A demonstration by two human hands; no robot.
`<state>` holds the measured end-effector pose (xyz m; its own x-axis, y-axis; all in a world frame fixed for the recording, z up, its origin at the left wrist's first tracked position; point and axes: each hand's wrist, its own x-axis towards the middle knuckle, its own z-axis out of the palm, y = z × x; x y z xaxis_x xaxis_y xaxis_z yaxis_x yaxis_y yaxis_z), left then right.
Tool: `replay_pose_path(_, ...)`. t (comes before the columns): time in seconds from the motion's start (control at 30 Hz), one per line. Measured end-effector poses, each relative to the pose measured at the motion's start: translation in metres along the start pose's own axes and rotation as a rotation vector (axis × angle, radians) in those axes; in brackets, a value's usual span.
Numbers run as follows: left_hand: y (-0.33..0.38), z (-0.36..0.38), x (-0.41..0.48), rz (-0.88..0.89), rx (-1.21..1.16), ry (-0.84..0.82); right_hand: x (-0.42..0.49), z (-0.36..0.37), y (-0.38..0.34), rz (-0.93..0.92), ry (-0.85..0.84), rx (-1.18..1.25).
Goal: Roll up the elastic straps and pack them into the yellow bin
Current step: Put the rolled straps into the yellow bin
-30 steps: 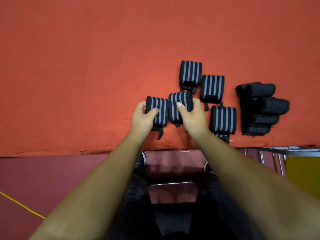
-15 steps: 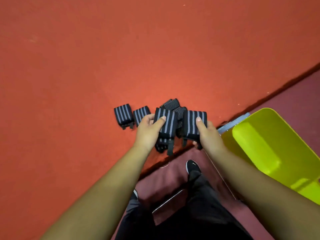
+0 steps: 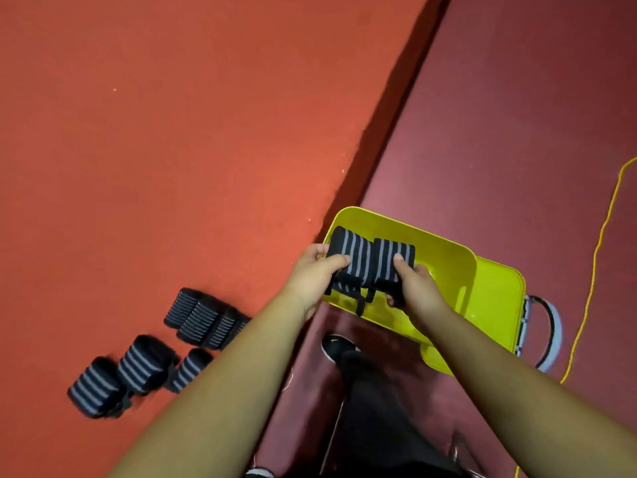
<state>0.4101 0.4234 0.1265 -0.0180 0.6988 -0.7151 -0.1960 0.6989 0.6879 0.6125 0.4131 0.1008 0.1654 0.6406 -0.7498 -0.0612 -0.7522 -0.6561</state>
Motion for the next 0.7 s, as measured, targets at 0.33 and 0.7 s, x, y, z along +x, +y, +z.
replay_pose_path(0.33, -0.04, 0.054, 0.085, -0.374, -0.063, -0.015, 0.07, -0.032, 0.039, 0.291, 0.038, 0.27)
replay_pose_path(0.7, -0.064, 0.061, 0.131, -0.429, -0.225, 0.225, 0.12, -0.021, 0.057, 0.346, 0.013, 0.213)
